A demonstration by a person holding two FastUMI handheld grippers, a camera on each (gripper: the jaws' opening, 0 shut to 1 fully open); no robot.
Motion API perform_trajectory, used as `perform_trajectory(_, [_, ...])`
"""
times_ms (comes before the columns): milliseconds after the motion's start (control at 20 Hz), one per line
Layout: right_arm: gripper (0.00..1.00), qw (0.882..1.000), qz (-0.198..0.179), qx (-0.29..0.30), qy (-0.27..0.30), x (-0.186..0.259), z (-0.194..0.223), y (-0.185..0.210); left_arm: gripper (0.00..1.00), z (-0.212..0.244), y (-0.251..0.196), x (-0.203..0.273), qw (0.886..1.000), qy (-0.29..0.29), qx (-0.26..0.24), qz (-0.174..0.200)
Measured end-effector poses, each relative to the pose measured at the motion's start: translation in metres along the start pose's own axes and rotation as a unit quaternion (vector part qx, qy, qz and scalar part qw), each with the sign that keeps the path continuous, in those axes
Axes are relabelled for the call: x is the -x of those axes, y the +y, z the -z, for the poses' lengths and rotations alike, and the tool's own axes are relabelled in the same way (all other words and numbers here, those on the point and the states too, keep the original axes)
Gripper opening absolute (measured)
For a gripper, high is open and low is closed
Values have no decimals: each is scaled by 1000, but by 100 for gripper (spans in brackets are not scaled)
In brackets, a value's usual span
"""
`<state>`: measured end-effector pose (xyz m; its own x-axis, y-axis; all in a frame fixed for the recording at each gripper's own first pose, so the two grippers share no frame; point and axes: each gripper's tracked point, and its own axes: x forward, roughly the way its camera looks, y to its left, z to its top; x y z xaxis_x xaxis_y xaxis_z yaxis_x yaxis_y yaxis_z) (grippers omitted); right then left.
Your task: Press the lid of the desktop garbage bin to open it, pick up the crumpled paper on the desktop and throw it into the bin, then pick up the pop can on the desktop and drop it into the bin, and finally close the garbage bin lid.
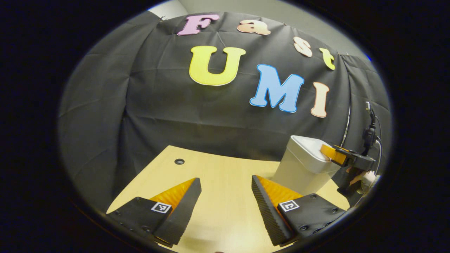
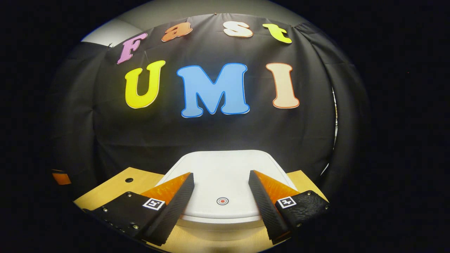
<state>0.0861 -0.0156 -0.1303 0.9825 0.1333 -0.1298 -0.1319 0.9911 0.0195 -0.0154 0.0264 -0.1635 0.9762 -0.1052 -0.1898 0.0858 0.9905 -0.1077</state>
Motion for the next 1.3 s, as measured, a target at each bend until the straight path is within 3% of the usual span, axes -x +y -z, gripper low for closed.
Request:
perform_trajectory(300, [100,1000,-2,6,-24,0,-6,-1,95,-9,3,-1,1000,-9,-6,-3])
perform_trajectory(650, [99,1000,3,15,-3,5,-13,-3,96,-48,0,-12,999,-40,-20,-2])
perform_trajectory(1100, [99,998,-2,-13,-66,75,-69,16,96,-130,-35,22,990,-123,-61,-16])
perform_trajectory(1300, [99,997,-2,-22,-81,104,-79,28,96,-149,-56,33,988,-142,-62,0])
